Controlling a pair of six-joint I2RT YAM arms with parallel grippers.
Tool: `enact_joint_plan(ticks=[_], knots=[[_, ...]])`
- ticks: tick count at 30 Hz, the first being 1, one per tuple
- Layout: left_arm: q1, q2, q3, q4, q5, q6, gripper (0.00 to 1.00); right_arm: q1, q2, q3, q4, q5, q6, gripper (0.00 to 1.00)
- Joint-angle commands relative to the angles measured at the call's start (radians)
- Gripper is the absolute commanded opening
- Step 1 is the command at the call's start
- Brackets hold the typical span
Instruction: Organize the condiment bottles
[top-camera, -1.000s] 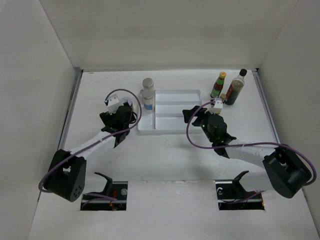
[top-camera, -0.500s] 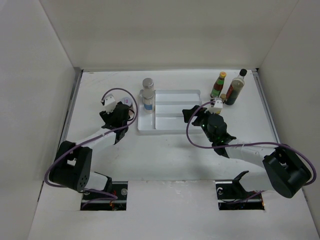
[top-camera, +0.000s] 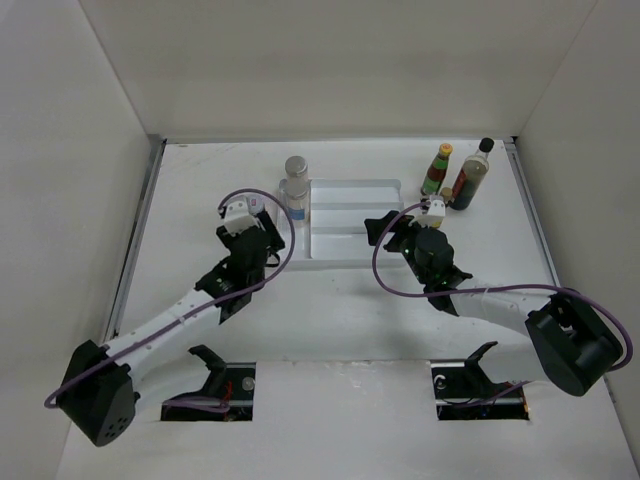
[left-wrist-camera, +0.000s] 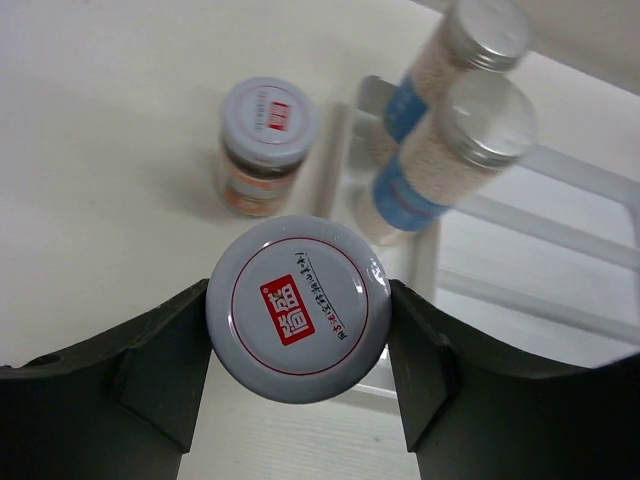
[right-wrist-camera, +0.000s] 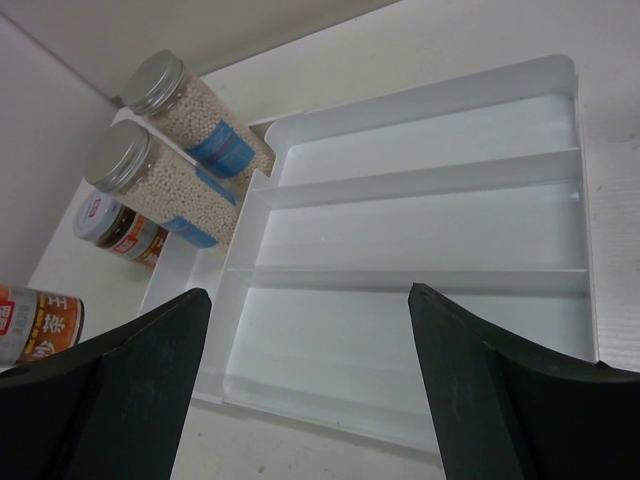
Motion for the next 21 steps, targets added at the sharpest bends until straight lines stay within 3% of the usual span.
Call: enact_joint_plan(ticks=[1,9,17,21], knots=[[-0.096,0.072,0.108,0.092,-0.024,0.003,0.36,0.011,-0.008,0.035,0.041,-0.011,-0.009,0.87],[-0.134,0.332,0.208,0.259,-0.011,0.06,0.36,0.011,-0.011,0.033,0.041,-0.01,-0.009,0.88],[-0.117,0.488,0.214,0.282,-0.006,0.081,0.37,0.011,-0.006,0.036,0.04,-0.011,-0.009,0.88],[-0.115,0.507,0.197,0.282,-0.003,0.077,0.54,0.011,-0.016,0.033,0.04,-0.01,-0.009,0.88]])
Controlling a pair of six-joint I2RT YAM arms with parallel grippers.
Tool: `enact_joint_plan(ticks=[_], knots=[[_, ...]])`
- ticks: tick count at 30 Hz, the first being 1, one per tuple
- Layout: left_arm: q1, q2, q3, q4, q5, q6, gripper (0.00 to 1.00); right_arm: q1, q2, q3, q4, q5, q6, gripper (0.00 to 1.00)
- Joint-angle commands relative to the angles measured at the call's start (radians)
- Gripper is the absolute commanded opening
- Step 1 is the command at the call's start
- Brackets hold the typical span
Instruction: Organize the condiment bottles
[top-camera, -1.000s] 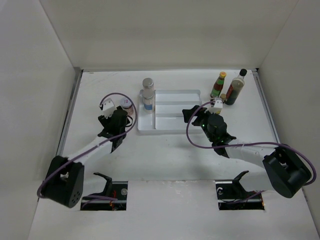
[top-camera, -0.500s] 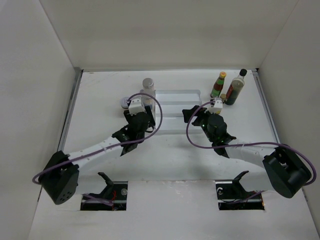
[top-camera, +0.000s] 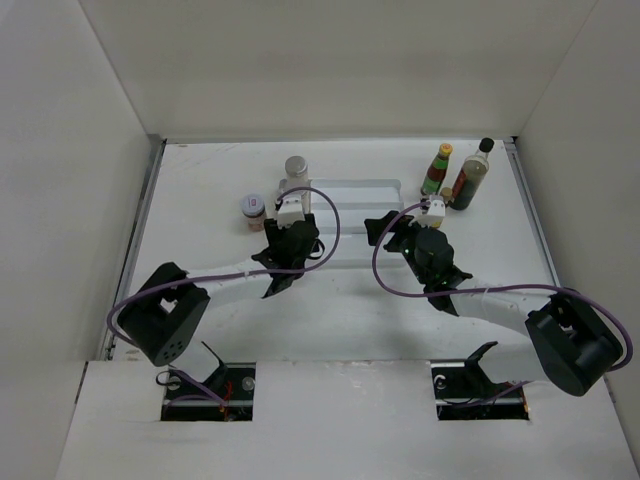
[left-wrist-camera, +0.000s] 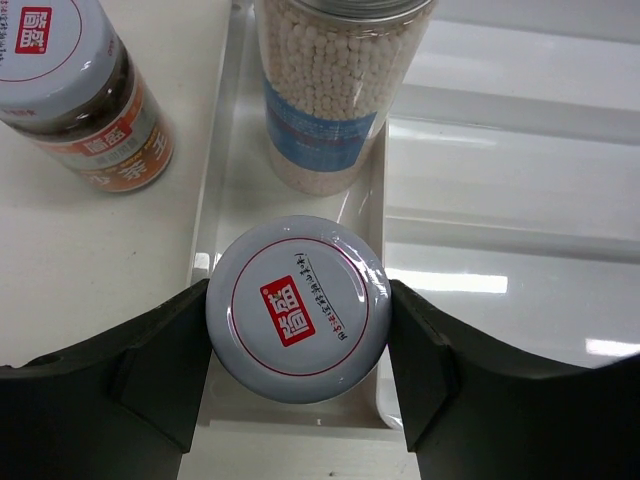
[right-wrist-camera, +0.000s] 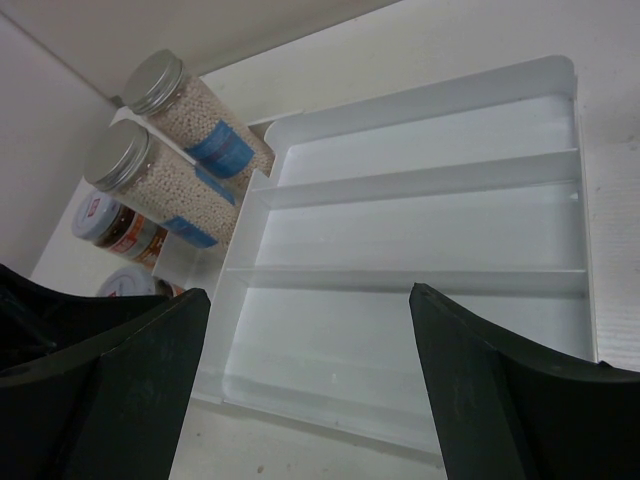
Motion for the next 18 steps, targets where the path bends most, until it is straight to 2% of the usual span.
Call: enact_joint_plan(ticks=[1,3,6,9,12,15,18], knots=[[0.004,-0.032,0.034,0.097,-0.023,0.008,0.62,0.011,-0.012,0.033,0.04,-0.009,-0.006,0.88],[0.005,-0.084,0.033,0.088,-0.025,0.012,0.76,0.011,-0.006,0.035,0.04,-0.012,-0.006,0.88],[0.01,-0.177,0.03,0.074,-0.028,0.023,0.85,0.011,-0.008,0.035,0.04,-0.009,-0.008,0.89],[0.034,-0.265,0.022,0.056,-0.035,0.046,0.87,0.011,-0.002,0.038,0.04,-0.012,-0.008,0.89],[0.12,-0.305,0.005,0.036,-0.009,0.034,0.87,0.011,-0.005,0.038,0.04,-0.009,-0.008,0.89],[0.215,-0.296,0.004,0.013,0.046,0.013,0.87,0.011,-0.002,0.038,0.04,-0.011,-0.008,0.89],[0.3,-0.221,0.045,-0.015,0.09,0.003,0.87,0.011,0.003,0.04,0.04,-0.012,-0.008,0.89]])
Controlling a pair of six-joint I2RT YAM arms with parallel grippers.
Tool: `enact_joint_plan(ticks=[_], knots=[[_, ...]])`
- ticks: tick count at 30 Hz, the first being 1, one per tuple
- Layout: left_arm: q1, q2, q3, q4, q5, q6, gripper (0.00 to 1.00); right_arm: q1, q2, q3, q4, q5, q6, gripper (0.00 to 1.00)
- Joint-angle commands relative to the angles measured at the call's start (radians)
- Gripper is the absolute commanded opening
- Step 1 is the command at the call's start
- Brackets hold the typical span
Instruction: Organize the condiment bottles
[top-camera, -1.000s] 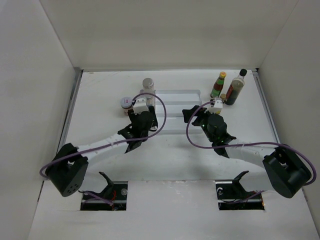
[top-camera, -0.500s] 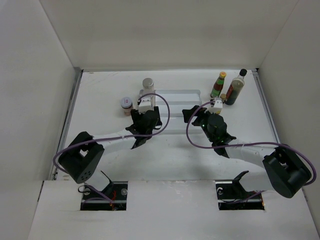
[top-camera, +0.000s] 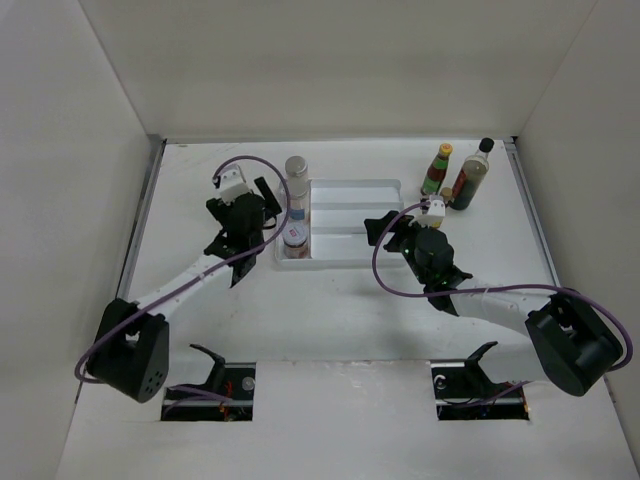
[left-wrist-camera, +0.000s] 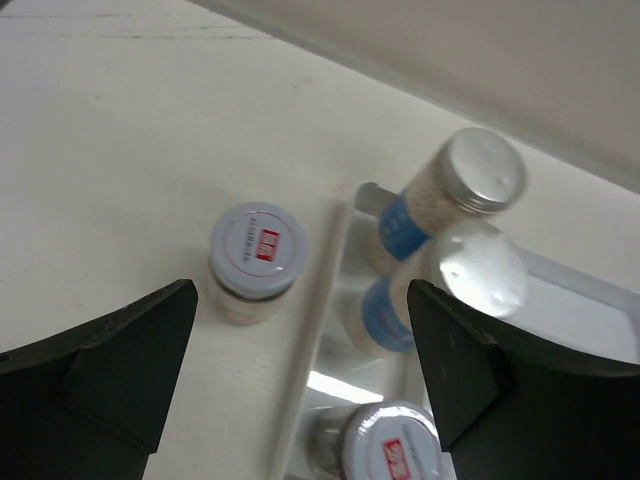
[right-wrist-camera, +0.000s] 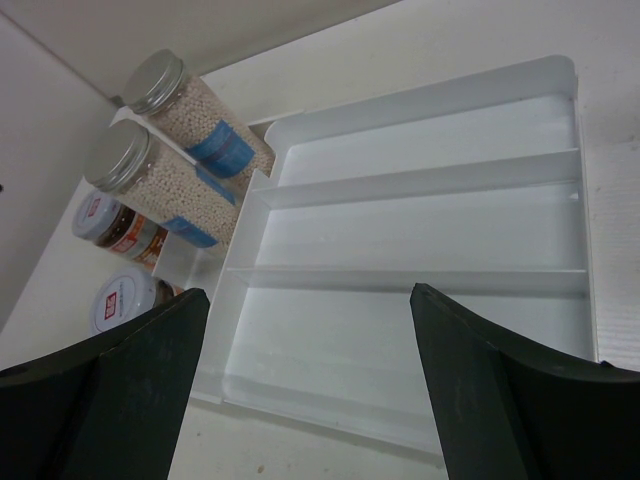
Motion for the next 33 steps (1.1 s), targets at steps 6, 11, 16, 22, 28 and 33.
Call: enact_joint_plan(ticks=[6,11,16,22,28,33], knots=[[0.167,0.226,0.142,-0.042,0.157,-0.029,0.87,0.011,0.014,0.043,0.04,-0.012,-0.009,0.89],[0.209,0.332,0.228,-0.048,0.2,-0.03,0.87,0.011,0.018,0.047,0.04,-0.012,-0.009,0.9],[0.213,0.435,0.308,-0.077,0.205,-0.023,0.85,0.013,0.018,0.05,0.037,-0.012,-0.011,0.9],[0.209,0.467,0.297,-0.08,0.205,-0.026,0.75,0.013,0.014,0.047,0.035,-0.012,-0.011,0.91],[0.215,0.437,0.242,-0.06,0.19,-0.036,0.53,0.013,0.018,0.05,0.035,-0.012,-0.012,0.91],[0.213,0.319,0.222,-0.049,0.144,-0.04,0.38,0.013,0.012,0.046,0.035,-0.012,-0.012,0.91]])
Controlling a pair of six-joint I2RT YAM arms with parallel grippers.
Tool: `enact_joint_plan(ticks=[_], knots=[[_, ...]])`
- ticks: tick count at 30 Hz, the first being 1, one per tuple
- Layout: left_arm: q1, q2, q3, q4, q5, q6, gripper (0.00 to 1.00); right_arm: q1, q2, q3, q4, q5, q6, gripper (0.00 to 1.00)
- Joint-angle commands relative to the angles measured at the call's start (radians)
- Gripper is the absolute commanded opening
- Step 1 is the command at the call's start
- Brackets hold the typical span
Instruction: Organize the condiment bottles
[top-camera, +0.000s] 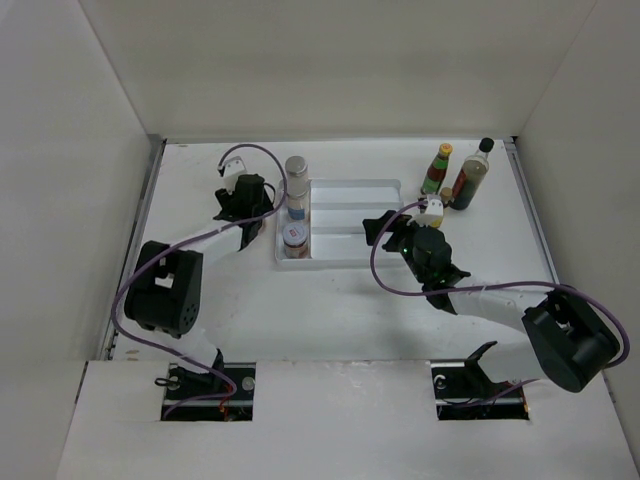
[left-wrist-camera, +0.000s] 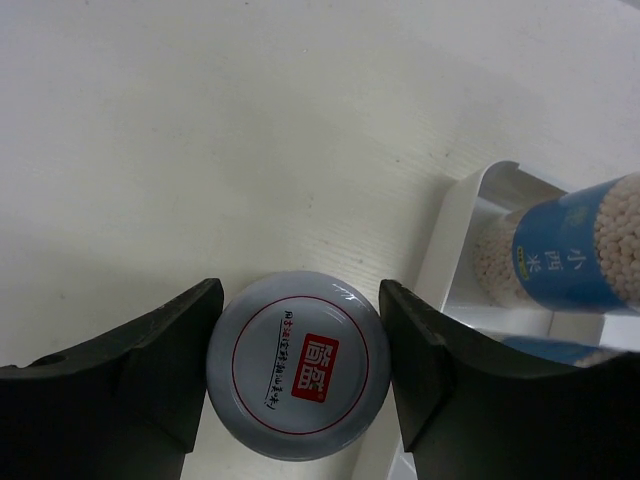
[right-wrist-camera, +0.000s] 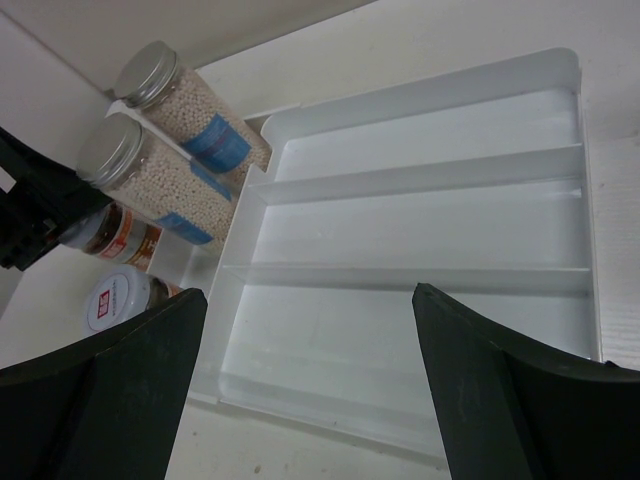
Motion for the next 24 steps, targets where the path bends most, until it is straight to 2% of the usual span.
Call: enact_joint_plan(ticks=[1,8,13,14,16,20,22,24], knots=[[0.0,-0.171,-0.008,0.042,-0.052,-0.011,0.37,0.013,-0.01,0.035,0.038,-0.009,-0.01,0.91],[-0.083,-0.472,-0.012,0.047,-0.127,0.009,0.36,0.013,-0.021,0.027,0.044,-0.006,-0.009,0.91],[-0.287,-0.551,-0.017,0.031,-0.116,0.036,0.36,0.007,-0.059,0.003,0.055,0.015,-0.001,0.89],[-0.337,-0.548,-0.025,0.031,-0.127,0.041,0.36,0.004,-0.064,-0.002,0.056,0.02,0.002,0.87],[-0.423,-0.528,-0.038,0.053,-0.135,0.042,0.36,-0.004,-0.085,-0.012,0.056,0.032,0.005,0.76],[-0.511,-0.45,-0.031,0.102,-0.136,0.044,0.36,-0.025,-0.13,-0.042,0.062,0.049,0.018,0.48],[-0.535,-0.39,-0.022,0.137,-0.13,0.05,0.36,-0.042,-0.153,-0.049,0.052,0.052,0.021,0.43],[-0.549,-0.332,-0.011,0.169,-0.122,0.056,0.36,-0.064,-0.173,-0.068,0.059,0.052,0.033,0.43]])
